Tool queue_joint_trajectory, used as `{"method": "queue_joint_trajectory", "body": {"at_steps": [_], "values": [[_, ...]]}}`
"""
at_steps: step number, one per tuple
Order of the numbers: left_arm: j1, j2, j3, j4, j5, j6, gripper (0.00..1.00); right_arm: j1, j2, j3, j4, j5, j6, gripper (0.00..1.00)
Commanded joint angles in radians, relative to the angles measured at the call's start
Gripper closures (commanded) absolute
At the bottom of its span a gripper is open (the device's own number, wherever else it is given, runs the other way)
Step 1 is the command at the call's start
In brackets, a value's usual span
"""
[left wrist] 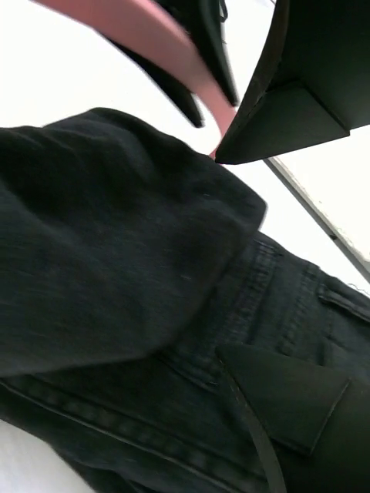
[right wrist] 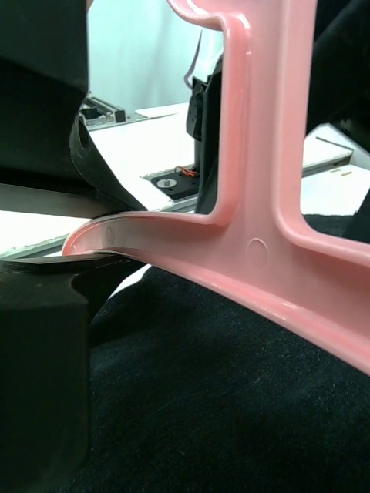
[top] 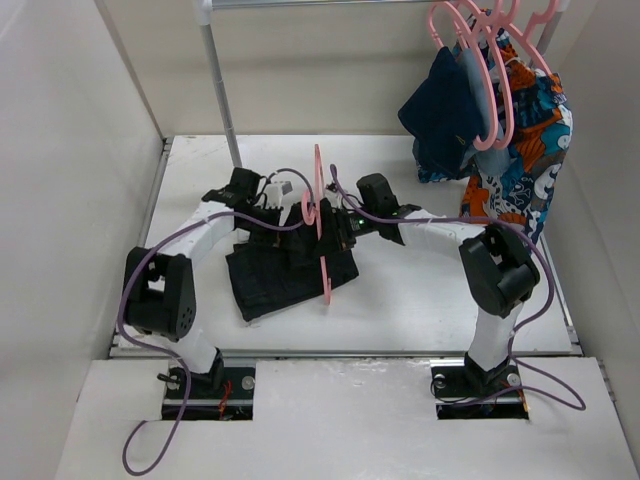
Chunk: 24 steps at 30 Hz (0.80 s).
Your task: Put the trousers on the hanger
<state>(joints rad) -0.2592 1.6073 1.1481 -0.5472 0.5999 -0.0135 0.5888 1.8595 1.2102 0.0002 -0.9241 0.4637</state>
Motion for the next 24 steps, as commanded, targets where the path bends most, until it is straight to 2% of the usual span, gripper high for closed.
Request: {"method": "queue_joint_trajectory", "body": {"at_steps": [1, 3, 5, 6, 9, 10, 11, 15, 18, 19, 20, 21, 22, 24], "values": [[-0.023, 0.045, 0.077, 0.066, 0.034, -0.022, 0.00, -0.014, -0.008, 0.011, 0.086, -0.015, -0.059, 1.00], [-0.023, 0.092, 0.078, 0.066, 0.020, -0.022, 0.07, -0.014, -0.008, 0.002, 0.086, -0.015, -0.059, 1.00], [-0.034, 0.114, 0.087, 0.075, 0.038, -0.022, 0.21, -0.014, -0.008, 0.002, 0.086, -0.005, -0.059, 1.00], [-0.034, 0.123, 0.087, 0.075, 0.038, -0.022, 0.41, -0.014, -0.008, 0.002, 0.086, -0.005, -0.059, 1.00], [-0.034, 0.149, 0.076, 0.095, 0.066, -0.022, 0.67, -0.014, -0.008, -0.007, 0.086, -0.005, -0.059, 1.00], [-0.034, 0.149, 0.076, 0.095, 0.077, -0.011, 0.92, -0.014, -0.008, -0.008, 0.086, -0.005, -0.059, 1.00], [-0.034, 0.149, 0.076, 0.105, 0.077, -0.011, 1.00, -0.023, -0.008, -0.008, 0.086, -0.005, -0.059, 1.00], [-0.003, 0.112, 0.076, 0.075, 0.167, 0.010, 1.00, -0.066, -0.066, -0.047, 0.086, -0.015, -0.059, 1.00], [0.070, 0.036, 0.136, -0.058, 0.238, 0.067, 1.00, -0.150, -0.138, -0.132, 0.086, -0.004, -0.037, 1.00], [0.084, 0.017, 0.192, -0.109, 0.247, 0.139, 1.00, -0.174, -0.152, -0.155, 0.086, -0.004, -0.037, 1.00], [0.093, 0.002, 0.221, -0.220, 0.258, 0.179, 1.00, -0.213, -0.161, -0.196, 0.086, 0.020, -0.025, 1.00], [0.094, -0.030, 0.272, -0.276, 0.274, 0.255, 1.00, -0.225, -0.161, -0.208, 0.075, 0.036, -0.016, 1.00], [0.103, -0.044, 0.288, -0.327, 0.274, 0.256, 1.00, -0.225, -0.161, -0.209, 0.075, 0.036, -0.016, 1.00], [0.103, -0.079, 0.300, -0.457, 0.319, 0.357, 1.00, -0.213, -0.131, -0.198, 0.060, 0.048, -0.016, 1.00]]}}
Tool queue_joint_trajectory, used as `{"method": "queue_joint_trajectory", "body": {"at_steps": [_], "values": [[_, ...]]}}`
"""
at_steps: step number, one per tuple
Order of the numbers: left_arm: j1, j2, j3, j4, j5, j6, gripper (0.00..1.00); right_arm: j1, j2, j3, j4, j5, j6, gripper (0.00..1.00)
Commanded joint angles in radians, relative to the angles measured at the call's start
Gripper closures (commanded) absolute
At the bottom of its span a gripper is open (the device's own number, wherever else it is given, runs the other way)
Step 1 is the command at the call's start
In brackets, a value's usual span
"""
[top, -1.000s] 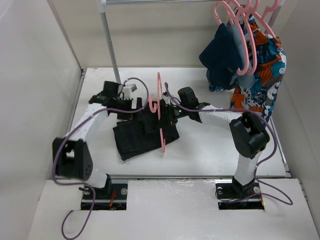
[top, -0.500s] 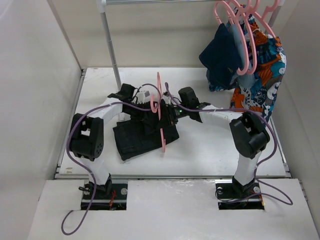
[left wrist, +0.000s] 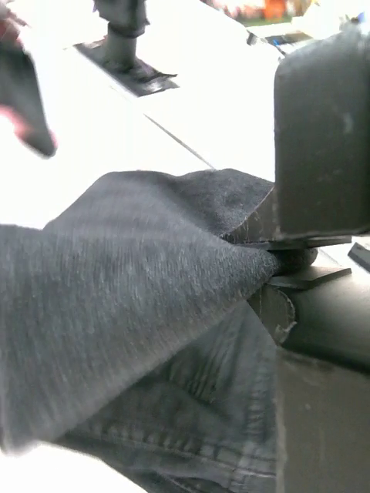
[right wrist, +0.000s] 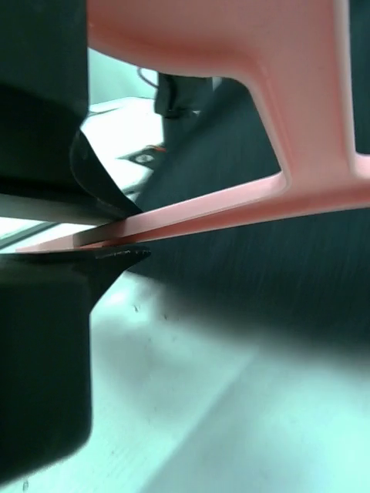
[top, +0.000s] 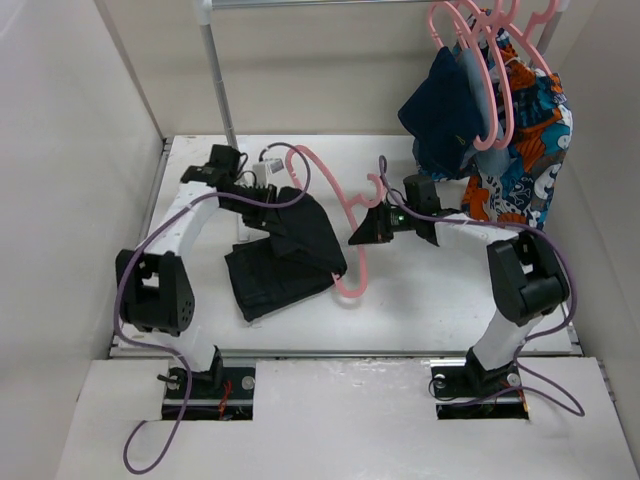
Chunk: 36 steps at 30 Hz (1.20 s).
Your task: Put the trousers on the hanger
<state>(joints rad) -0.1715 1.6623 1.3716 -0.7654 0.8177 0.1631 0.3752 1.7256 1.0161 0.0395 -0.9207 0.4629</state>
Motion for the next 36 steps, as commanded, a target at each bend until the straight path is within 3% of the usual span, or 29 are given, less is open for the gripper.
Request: {"method": "queue_joint_trajectory", "body": {"at_steps": [1, 10, 12, 15, 16, 20, 22, 28, 30, 31, 35, 36], "values": [[-0.002, -0.134, 0.086, -0.273, 0.110, 0.205, 1.00, 0.013, 0.027, 0.009, 0.020, 0.061, -0.015, 1.00], [-0.014, -0.213, 0.151, -0.322, 0.066, 0.217, 1.00, 0.076, 0.126, 0.101, 0.010, 0.235, 0.057, 1.00], [0.007, -0.202, 0.211, -0.344, 0.008, 0.202, 1.00, 0.076, 0.126, 0.101, 0.010, 0.261, 0.071, 1.00], [0.018, -0.184, 0.239, -0.365, -0.230, 0.203, 1.00, 0.062, 0.068, 0.053, -0.024, 0.319, 0.071, 1.00], [0.018, -0.184, 0.227, -0.365, -0.374, 0.213, 1.00, 0.045, 0.046, 0.036, -0.033, 0.354, 0.071, 1.00], [0.018, -0.156, 0.048, -0.365, -0.569, 0.284, 1.00, 0.008, -0.069, -0.014, -0.133, 0.449, 0.028, 1.00], [0.018, -0.125, -0.056, -0.365, -0.569, 0.303, 1.00, 0.008, -0.125, -0.014, -0.202, 0.488, -0.004, 1.00], [-0.020, -0.007, -0.158, -0.255, -0.538, 0.271, 0.96, 0.100, -0.169, 0.140, -0.367, 0.560, -0.058, 1.00], [-0.029, 0.039, -0.199, -0.191, -0.587, 0.257, 0.86, 0.119, -0.210, 0.182, -0.413, 0.604, -0.049, 1.00], [-0.029, 0.039, -0.215, -0.171, -0.598, 0.257, 0.86, 0.128, -0.210, 0.182, -0.414, 0.617, -0.049, 1.00], [0.021, 0.070, -0.250, -0.114, -0.569, 0.214, 0.54, 0.137, -0.316, 0.226, -0.455, 0.672, 0.011, 1.00], [0.038, 0.070, -0.223, -0.103, -0.552, 0.205, 0.39, 0.154, -0.349, 0.245, -0.472, 0.689, 0.022, 1.00]]}}
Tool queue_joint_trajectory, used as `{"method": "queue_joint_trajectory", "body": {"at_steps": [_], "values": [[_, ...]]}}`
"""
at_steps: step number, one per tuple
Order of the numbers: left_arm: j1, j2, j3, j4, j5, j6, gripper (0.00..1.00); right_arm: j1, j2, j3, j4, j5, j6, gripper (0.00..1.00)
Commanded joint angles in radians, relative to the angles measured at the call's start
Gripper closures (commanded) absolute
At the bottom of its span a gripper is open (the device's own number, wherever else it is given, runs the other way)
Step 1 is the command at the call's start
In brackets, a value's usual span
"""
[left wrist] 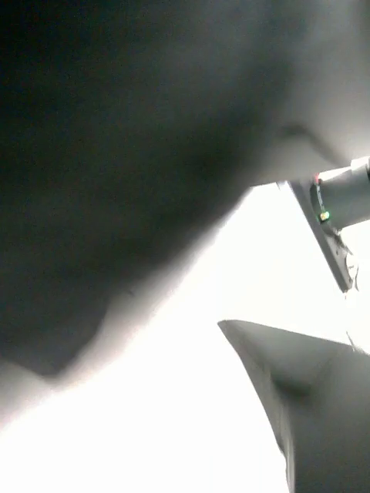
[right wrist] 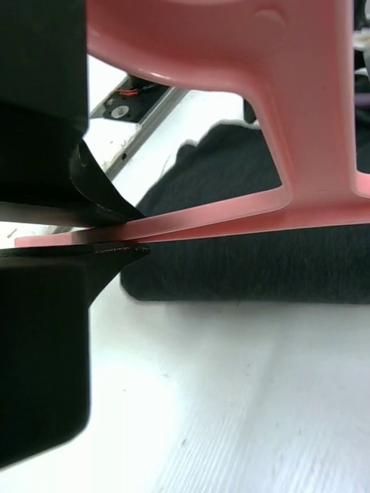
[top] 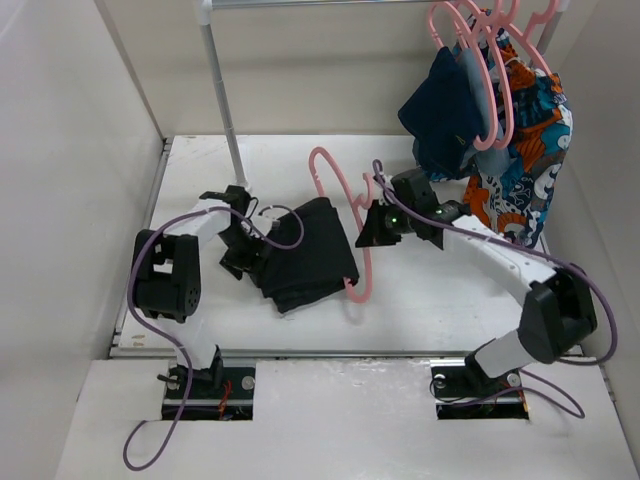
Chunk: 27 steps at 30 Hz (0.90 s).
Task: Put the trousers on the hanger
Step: Place the trousers on the hanger, then place the hanger at the clothesline.
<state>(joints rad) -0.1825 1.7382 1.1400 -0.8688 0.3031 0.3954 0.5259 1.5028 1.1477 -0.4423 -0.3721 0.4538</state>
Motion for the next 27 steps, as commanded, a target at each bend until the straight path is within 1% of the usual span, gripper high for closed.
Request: {"method": "queue_joint_trajectory", "body": {"at_steps": [1, 2, 3, 5, 6, 7, 8, 9, 11, 12, 13, 14, 15, 16, 17, 18, 19, 20, 21, 23, 25, 27], "values": [[0.069, -0.006, 0.027, 0.001, 0.003, -0.027, 0.28, 0.016, -0.139, 0.135, -0.007, 0.183, 0.031, 1.00], [0.084, -0.020, 0.050, 0.001, 0.004, -0.027, 0.24, 0.049, -0.148, 0.180, -0.025, 0.206, 0.031, 1.00], [0.115, -0.057, 0.076, 0.001, 0.004, -0.042, 0.23, 0.069, -0.157, 0.204, -0.059, 0.229, 0.040, 1.00], [0.149, -0.104, 0.177, 0.001, 0.052, -0.055, 0.23, 0.124, -0.158, 0.247, -0.091, 0.292, 0.052, 1.00], [0.159, -0.162, 0.216, 0.001, 0.053, -0.064, 0.23, 0.141, -0.158, 0.280, -0.102, 0.311, 0.052, 1.00], [0.160, -0.195, 0.286, 0.019, 0.053, -0.076, 0.23, 0.155, -0.158, 0.296, -0.116, 0.326, 0.062, 1.00], [0.160, -0.227, 0.318, 0.049, 0.044, -0.087, 0.21, 0.178, -0.158, 0.316, -0.116, 0.352, 0.075, 1.00], [0.138, -0.286, 0.348, 0.068, 0.028, -0.099, 0.19, 0.190, -0.158, 0.316, -0.116, 0.352, 0.075, 1.00], [0.060, -0.328, 0.427, 0.079, 0.028, -0.099, 0.18, 0.209, -0.167, 0.339, -0.082, 0.375, 0.089, 1.00], [0.029, -0.338, 0.460, 0.041, 0.106, -0.099, 0.17, 0.232, -0.167, 0.348, -0.082, 0.401, 0.089, 1.00], [-0.003, -0.338, 0.492, 0.007, 0.176, -0.069, 0.17, 0.244, -0.167, 0.375, -0.073, 0.418, 0.089, 1.00], [-0.071, -0.338, 0.550, -0.031, 0.251, -0.069, 0.15, 0.244, -0.158, 0.389, -0.073, 0.429, 0.089, 1.00], [-0.106, -0.324, 0.566, -0.080, 0.392, -0.069, 0.12, 0.258, -0.145, 0.400, -0.073, 0.440, 0.089, 1.00], [-0.138, -0.324, 0.566, -0.081, 0.448, -0.093, 0.09, 0.258, -0.145, 0.409, -0.059, 0.440, 0.089, 1.00], [-0.191, -0.312, 0.566, -0.081, 0.502, -0.157, 0.00, 0.269, -0.136, 0.420, -0.037, 0.440, 0.098, 1.00], [-0.210, -0.312, 0.543, -0.062, 0.610, -0.179, 0.00, 0.269, -0.136, 0.420, -0.018, 0.440, 0.115, 1.00], [-0.224, -0.312, 0.525, -0.017, 0.638, -0.188, 0.00, 0.269, -0.127, 0.420, -0.001, 0.440, 0.124, 1.00], [-0.248, -0.322, 0.508, 0.010, 0.651, -0.202, 0.00, 0.269, -0.127, 0.420, 0.026, 0.440, 0.134, 1.00], [-0.259, -0.322, 0.479, 0.037, 0.651, -0.249, 0.00, 0.269, -0.113, 0.420, 0.039, 0.440, 0.143, 1.00], [-0.282, -0.322, 0.469, 0.109, 0.651, -0.280, 0.00, 0.269, -0.101, 0.420, 0.048, 0.440, 0.157, 1.00], [-0.330, -0.322, 0.457, 0.154, 0.605, -0.309, 0.00, 0.269, -0.092, 0.420, 0.074, 0.431, 0.189, 1.00], [-0.371, -0.322, 0.457, 0.191, 0.582, -0.322, 0.00, 0.269, -0.101, 0.358, 0.132, 0.420, 0.227, 1.00]]}}
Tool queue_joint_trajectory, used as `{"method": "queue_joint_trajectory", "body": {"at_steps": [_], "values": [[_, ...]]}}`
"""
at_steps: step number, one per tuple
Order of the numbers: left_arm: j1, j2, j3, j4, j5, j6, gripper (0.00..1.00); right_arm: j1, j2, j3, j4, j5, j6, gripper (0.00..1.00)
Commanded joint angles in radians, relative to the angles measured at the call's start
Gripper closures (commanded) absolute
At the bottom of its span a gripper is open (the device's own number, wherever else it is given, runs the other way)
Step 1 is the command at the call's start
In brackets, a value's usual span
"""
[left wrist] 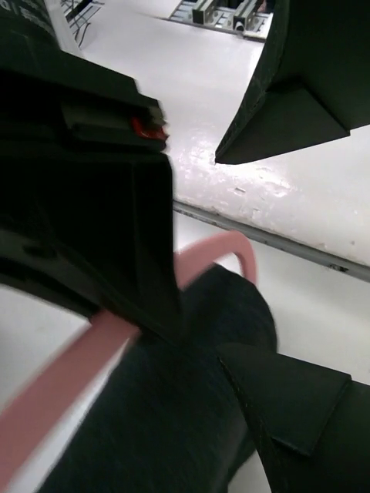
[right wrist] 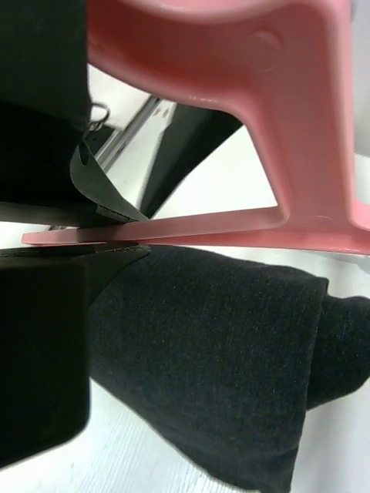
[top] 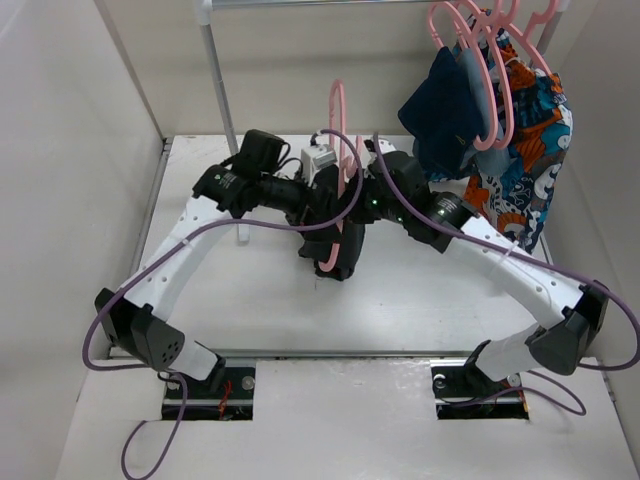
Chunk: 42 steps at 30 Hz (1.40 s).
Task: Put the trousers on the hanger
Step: Place the hanger at the clothesline.
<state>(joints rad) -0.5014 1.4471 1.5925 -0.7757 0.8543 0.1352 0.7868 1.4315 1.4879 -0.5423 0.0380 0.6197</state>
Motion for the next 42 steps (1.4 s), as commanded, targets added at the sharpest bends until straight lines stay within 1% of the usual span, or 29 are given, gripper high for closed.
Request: {"method": "queue_joint_trajectory", "body": {"at_steps": [1, 3, 4, 5, 8, 9, 11, 12, 14, 16, 19, 20, 21, 23, 24, 27, 28, 29, 35, 36, 37, 38, 39, 40, 41, 42], "values": [[-0.063, -0.031, -0.008, 0.108, 0.019, -0.074, 0.00, 0.008, -0.048, -0.007, 0.254, 0.010, 0.101, 1.00], [-0.081, -0.031, -0.038, 0.138, 0.006, -0.074, 0.00, 0.008, -0.066, -0.073, 0.307, 0.010, 0.147, 1.00], [-0.109, -0.031, -0.051, 0.138, -0.012, -0.085, 0.00, 0.008, -0.075, -0.090, 0.320, 0.010, 0.187, 1.00], [-0.123, -0.031, -0.071, 0.148, -0.070, -0.085, 0.00, 0.008, -0.088, -0.104, 0.332, 0.010, 0.201, 1.00], [-0.155, -0.022, -0.118, 0.157, -0.161, -0.072, 0.00, 0.008, -0.088, -0.126, 0.363, 0.019, 0.224, 1.00], [-0.164, -0.022, -0.118, 0.167, -0.220, -0.072, 0.00, 0.008, -0.088, -0.126, 0.363, 0.007, 0.235, 1.00], [-0.164, -0.013, -0.132, 0.167, -0.289, -0.072, 0.00, 0.008, -0.088, -0.126, 0.363, -0.004, 0.235, 1.00], [-0.164, -0.013, -0.132, 0.167, -0.360, -0.063, 0.00, 0.008, -0.088, -0.126, 0.363, -0.004, 0.247, 1.00], [-0.164, -0.013, -0.141, 0.167, -0.428, -0.043, 0.03, 0.008, -0.088, -0.144, 0.372, -0.013, 0.247, 1.00], [-0.164, -0.024, -0.164, 0.191, -0.466, -0.034, 0.08, 0.008, -0.100, -0.155, 0.372, -0.001, 0.258, 1.00], [-0.164, -0.054, -0.193, 0.228, -0.466, -0.045, 0.18, 0.008, -0.111, -0.166, 0.381, 0.008, 0.270, 1.00], [-0.164, -0.063, -0.206, 0.255, -0.453, -0.045, 0.27, 0.008, -0.111, -0.166, 0.381, -0.013, 0.270, 1.00], [-0.164, -0.063, -0.206, 0.266, -0.452, -0.055, 0.33, 0.008, -0.086, -0.155, 0.390, -0.027, 0.270, 1.00], [-0.164, -0.063, -0.206, 0.279, -0.399, -0.055, 0.47, 0.008, -0.077, -0.155, 0.390, -0.064, 0.270, 1.00], [-0.164, -0.051, -0.206, 0.279, -0.382, -0.066, 0.61, 0.008, -0.063, -0.155, 0.390, -0.076, 0.279, 1.00], [-0.164, -0.042, -0.212, 0.279, -0.356, -0.075, 0.82, 0.008, -0.052, -0.164, 0.401, -0.108, 0.288, 1.00], [-0.164, -0.042, -0.221, 0.279, -0.356, -0.075, 0.95, 0.008, -0.052, -0.164, 0.410, -0.109, 0.288, 1.00], [-0.164, -0.042, -0.235, 0.279, -0.356, -0.075, 1.00, 0.008, -0.052, -0.173, 0.410, -0.109, 0.299, 1.00], [-0.155, -0.065, -0.246, 0.308, -0.383, -0.097, 1.00, -0.003, -0.052, -0.183, 0.420, -0.119, 0.299, 1.00], [-0.155, -0.065, -0.246, 0.308, -0.383, -0.106, 1.00, -0.003, -0.052, -0.183, 0.420, -0.131, 0.279, 1.00], [-0.138, -0.065, -0.233, 0.291, -0.345, -0.121, 1.00, -0.020, -0.040, -0.183, 0.420, -0.182, 0.255, 1.00], [-0.123, -0.074, -0.223, 0.282, -0.310, -0.131, 1.00, -0.047, -0.030, -0.154, 0.420, -0.214, 0.221, 0.98], [-0.085, -0.074, -0.212, 0.270, -0.270, -0.141, 1.00, -0.063, -0.008, -0.141, 0.420, -0.246, 0.142, 0.82], [-0.066, -0.074, -0.192, 0.257, -0.189, -0.161, 1.00, -0.076, 0.001, -0.129, 0.420, -0.297, 0.086, 0.72], [-0.046, -0.083, -0.183, 0.230, -0.154, -0.170, 1.00, -0.107, 0.001, -0.129, 0.406, -0.315, 0.042, 0.60], [-0.010, -0.083, -0.183, 0.217, -0.117, -0.171, 1.00, -0.124, 0.001, -0.129, 0.374, -0.331, 0.005, 0.41]]}}
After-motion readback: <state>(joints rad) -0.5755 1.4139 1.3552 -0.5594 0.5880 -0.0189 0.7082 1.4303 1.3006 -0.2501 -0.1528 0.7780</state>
